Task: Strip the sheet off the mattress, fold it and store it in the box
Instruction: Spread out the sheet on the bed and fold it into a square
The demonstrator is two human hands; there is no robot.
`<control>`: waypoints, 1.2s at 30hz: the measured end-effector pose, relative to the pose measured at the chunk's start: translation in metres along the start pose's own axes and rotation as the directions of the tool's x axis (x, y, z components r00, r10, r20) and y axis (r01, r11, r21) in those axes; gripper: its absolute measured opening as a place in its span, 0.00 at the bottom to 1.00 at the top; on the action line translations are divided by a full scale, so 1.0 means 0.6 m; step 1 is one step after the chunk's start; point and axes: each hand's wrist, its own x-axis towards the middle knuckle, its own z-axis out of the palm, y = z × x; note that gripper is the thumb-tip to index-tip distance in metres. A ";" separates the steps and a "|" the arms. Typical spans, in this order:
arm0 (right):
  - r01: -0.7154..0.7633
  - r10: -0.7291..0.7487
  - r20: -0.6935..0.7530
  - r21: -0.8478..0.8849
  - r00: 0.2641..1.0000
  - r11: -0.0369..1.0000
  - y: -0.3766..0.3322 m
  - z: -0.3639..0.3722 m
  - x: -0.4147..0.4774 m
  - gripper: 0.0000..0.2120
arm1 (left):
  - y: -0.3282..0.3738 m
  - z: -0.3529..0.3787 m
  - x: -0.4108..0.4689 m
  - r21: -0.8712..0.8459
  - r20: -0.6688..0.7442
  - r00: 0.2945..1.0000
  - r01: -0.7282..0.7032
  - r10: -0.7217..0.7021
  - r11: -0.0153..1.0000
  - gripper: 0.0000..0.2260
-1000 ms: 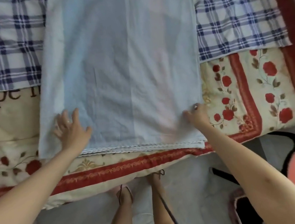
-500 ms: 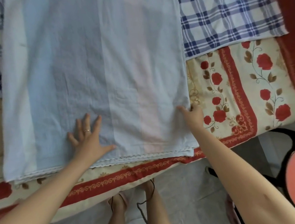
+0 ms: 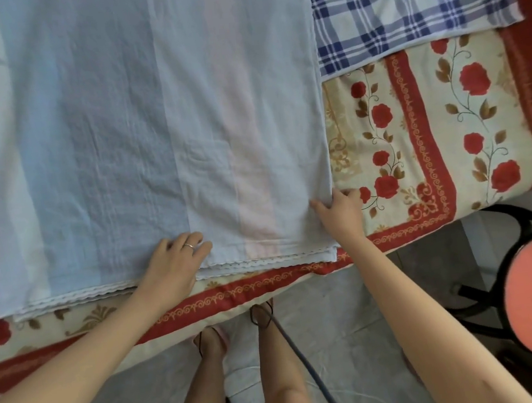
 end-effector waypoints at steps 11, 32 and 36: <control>0.042 -0.048 0.044 0.138 0.998 0.990 0.032 -0.031 -0.031 0.11 | 0.003 -0.003 0.015 -0.042 0.021 0.995 0.095 -0.094 0.995 0.25; 0.316 -0.392 -0.125 -0.400 0.911 0.860 -0.158 0.067 -0.059 0.36 | -0.111 -0.021 -0.051 -0.500 -0.234 0.811 0.373 -0.536 0.782 0.12; 0.623 -0.523 0.341 -0.393 0.781 0.676 -0.280 0.128 -0.074 0.42 | -0.233 -0.009 -0.124 -0.624 0.117 0.088 0.781 -0.989 -0.004 0.27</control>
